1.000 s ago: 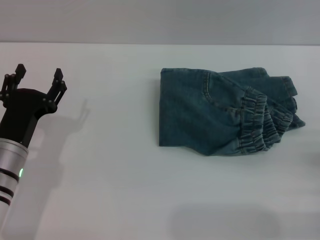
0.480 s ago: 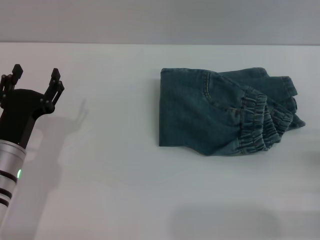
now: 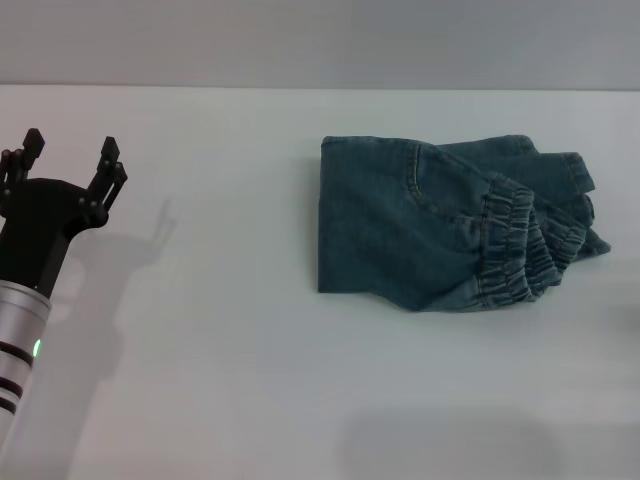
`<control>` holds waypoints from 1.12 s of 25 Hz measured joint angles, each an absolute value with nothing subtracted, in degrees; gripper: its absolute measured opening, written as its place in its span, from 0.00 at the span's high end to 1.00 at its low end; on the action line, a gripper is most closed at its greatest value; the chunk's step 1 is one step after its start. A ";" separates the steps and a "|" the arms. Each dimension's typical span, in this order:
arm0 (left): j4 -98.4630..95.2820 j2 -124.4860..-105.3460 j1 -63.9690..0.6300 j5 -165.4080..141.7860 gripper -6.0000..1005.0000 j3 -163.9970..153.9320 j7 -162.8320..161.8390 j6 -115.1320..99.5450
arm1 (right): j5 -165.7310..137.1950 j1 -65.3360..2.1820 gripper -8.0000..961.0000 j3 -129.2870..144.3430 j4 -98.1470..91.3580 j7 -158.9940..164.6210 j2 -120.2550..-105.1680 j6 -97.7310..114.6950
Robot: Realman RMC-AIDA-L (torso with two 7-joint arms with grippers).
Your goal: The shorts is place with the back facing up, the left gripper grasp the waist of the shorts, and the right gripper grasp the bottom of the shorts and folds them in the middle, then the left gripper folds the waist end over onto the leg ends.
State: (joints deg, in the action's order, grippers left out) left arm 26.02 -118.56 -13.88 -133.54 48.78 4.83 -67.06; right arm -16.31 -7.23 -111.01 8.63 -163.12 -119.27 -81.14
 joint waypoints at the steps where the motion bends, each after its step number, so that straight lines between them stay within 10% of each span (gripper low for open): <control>1: 26.02 -118.56 -13.88 -133.54 0.17 48.78 4.83 -67.06 | -16.31 -7.23 0.41 -111.01 8.62 -163.13 -119.26 -81.13; 28: 25.66 -118.56 -13.75 -133.95 0.17 48.24 5.35 -67.66 | -16.21 -7.15 0.41 -110.99 8.85 -163.12 -119.24 -81.67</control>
